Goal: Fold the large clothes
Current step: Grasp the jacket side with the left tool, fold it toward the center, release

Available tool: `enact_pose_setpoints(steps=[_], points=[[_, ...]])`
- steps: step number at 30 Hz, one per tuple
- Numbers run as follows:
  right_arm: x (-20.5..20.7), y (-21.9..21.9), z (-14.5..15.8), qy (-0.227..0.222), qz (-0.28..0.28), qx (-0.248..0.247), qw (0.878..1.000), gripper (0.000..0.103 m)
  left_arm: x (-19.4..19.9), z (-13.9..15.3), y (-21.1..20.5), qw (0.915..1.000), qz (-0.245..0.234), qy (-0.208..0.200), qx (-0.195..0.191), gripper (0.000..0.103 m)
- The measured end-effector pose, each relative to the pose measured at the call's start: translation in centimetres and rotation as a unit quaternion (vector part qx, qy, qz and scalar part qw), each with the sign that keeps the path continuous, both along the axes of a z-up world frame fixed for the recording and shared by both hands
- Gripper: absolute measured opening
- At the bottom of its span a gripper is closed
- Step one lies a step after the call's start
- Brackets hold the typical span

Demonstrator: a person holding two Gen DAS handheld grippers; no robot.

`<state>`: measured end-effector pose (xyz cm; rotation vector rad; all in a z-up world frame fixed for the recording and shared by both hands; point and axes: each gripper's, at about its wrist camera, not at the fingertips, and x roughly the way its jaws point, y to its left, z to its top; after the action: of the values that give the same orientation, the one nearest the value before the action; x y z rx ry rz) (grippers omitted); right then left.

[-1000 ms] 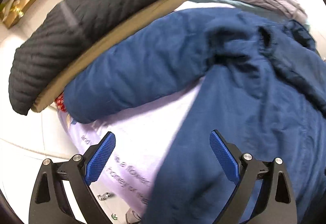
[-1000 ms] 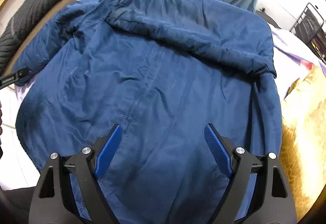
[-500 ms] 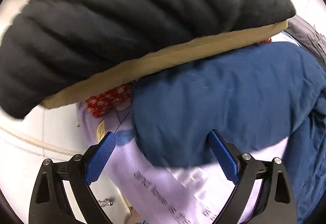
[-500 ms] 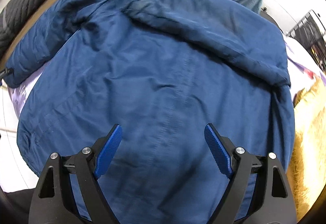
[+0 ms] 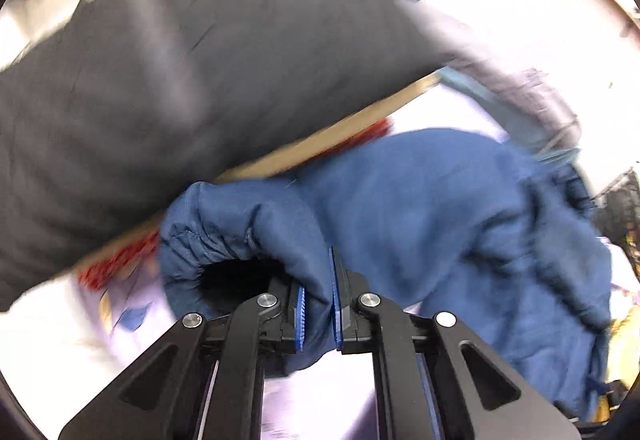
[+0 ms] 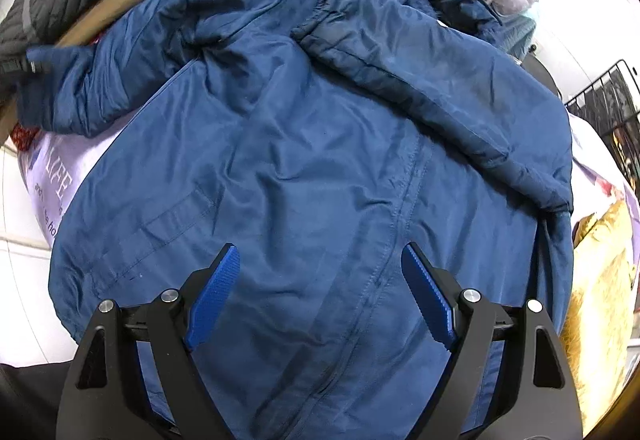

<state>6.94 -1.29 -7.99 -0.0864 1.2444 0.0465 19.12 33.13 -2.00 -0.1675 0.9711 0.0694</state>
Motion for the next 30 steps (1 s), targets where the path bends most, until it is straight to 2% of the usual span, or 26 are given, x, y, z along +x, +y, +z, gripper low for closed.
enact_pose_setpoints(steps=[3, 5, 7, 9, 12, 15, 20, 22, 25, 27, 30], points=[[-0.2, -1.8, 0.2, -0.005, -0.015, -0.006, 1.0, 0.082, 0.5, 2.5, -5.3, 0.9983, -0.053, -0.025, 0.001, 0.009], [-0.5, -3.7, 0.8, -0.015, -0.036, 0.001, 0.999, 0.082, 0.4, 3.5, -9.1, 0.9952, -0.089, -0.037, -0.013, 0.009], [-0.9, -6.0, 1.2, -0.022, -0.065, 0.008, 0.998, 0.082, 0.3, 4.1, -13.4, 0.9897, -0.135, -0.046, -0.012, 0.009], [-1.4, -8.1, 1.4, -0.026, -0.094, 0.012, 0.995, 0.082, -0.1, 4.5, -19.0, 0.9806, -0.19, -0.049, -0.003, 0.009], [-2.7, -11.2, 1.3, -0.023, -0.135, 0.023, 0.99, 0.082, -0.7, 3.6, -25.7, 0.9674, -0.251, -0.032, 0.005, 0.009], [-4.0, -13.9, 0.8, -0.017, -0.172, 0.033, 0.984, 0.082, -1.6, 2.2, -30.4, 0.9552, -0.295, -0.015, 0.017, 0.009], [-5.4, -16.1, -0.3, -0.011, -0.208, 0.053, 0.977, 0.082, -3.4, -1.3, -35.4, 0.9368, -0.345, 0.03, 0.047, 0.009], [-5.7, -16.5, -0.8, -0.007, -0.219, 0.064, 0.974, 0.082, -3.8, -2.4, -37.2, 0.9283, -0.364, 0.056, 0.052, 0.015], [-5.9, -16.8, -1.6, -0.001, -0.236, 0.085, 0.968, 0.082, -5.2, -3.9, -38.5, 0.9137, -0.396, 0.075, 0.055, 0.031], [-5.8, -16.8, -2.1, 0.002, -0.24, 0.09, 0.967, 0.082, -6.0, -4.2, -38.7, 0.9064, -0.41, 0.087, 0.049, 0.057], [-5.6, -16.8, -2.4, 0.006, -0.242, 0.093, 0.966, 0.082, -7.2, -3.8, -38.4, 0.8997, -0.427, 0.089, 0.022, 0.086]])
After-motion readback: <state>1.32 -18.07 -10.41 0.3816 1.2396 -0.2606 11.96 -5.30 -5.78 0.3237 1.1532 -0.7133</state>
